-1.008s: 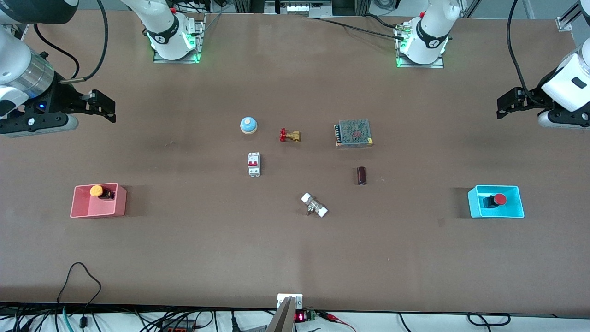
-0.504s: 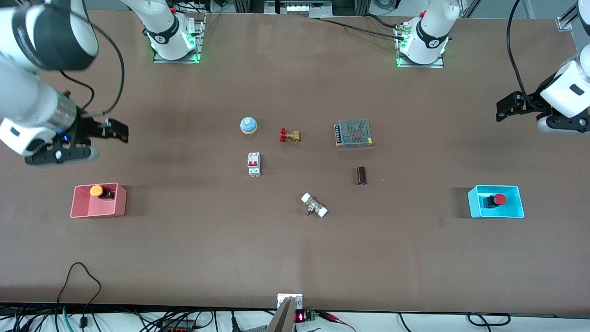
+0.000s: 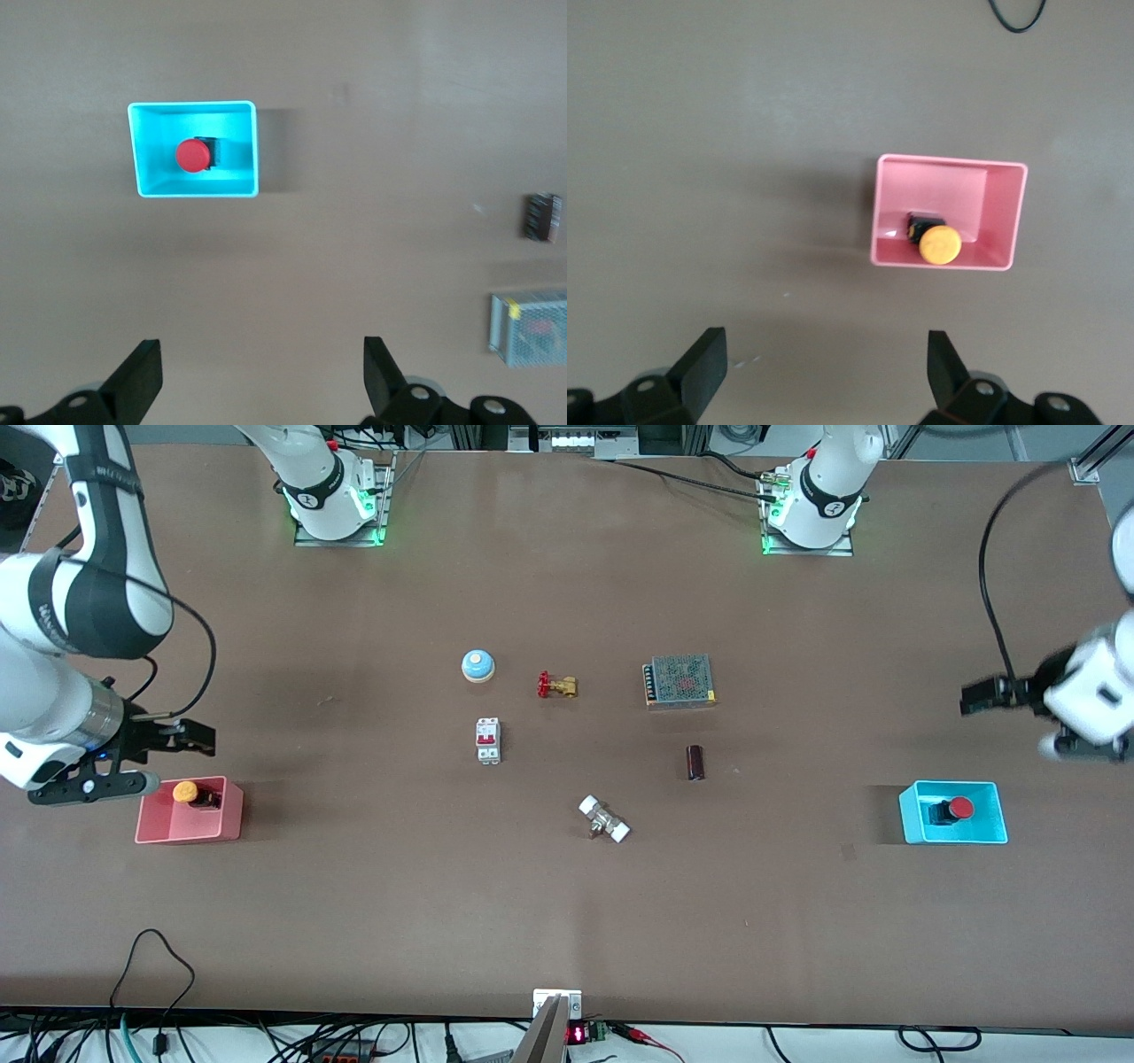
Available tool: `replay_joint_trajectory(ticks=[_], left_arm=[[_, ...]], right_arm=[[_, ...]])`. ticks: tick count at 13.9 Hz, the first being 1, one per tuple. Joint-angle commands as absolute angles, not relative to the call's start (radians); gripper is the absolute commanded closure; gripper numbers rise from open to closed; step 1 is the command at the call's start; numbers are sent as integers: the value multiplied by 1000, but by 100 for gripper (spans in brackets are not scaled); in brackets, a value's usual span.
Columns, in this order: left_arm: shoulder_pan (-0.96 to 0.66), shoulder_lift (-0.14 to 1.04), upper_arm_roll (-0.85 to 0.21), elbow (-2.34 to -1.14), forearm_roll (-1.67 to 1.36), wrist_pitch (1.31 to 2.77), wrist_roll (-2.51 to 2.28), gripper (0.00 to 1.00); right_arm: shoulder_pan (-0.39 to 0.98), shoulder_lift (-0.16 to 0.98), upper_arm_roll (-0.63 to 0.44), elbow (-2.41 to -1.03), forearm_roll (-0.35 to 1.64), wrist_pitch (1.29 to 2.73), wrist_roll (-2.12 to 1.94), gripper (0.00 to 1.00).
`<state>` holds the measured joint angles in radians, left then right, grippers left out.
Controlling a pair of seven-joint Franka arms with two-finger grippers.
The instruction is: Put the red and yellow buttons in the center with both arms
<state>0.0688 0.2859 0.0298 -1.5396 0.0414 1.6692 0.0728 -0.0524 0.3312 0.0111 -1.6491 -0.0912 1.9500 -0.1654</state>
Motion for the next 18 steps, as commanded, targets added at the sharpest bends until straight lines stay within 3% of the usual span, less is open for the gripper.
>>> replay_joint_trajectory(ticks=[1, 5, 12, 18], left_arm=[[119, 406, 32, -1474, 57, 1776, 94, 0], [176, 537, 31, -1503, 64, 1946, 100, 0], [201, 558, 31, -1765, 63, 2344, 175, 0], [206, 606, 32, -1766, 63, 2453, 179, 0]], right_arm=[[-97, 322, 21, -1709, -104, 2037, -219, 0], [-116, 385, 20, -1715, -104, 2118, -221, 0], [-170, 439, 20, -1858, -103, 2436, -302, 0], [-206, 485, 20, -1873, -103, 2508, -341, 0]])
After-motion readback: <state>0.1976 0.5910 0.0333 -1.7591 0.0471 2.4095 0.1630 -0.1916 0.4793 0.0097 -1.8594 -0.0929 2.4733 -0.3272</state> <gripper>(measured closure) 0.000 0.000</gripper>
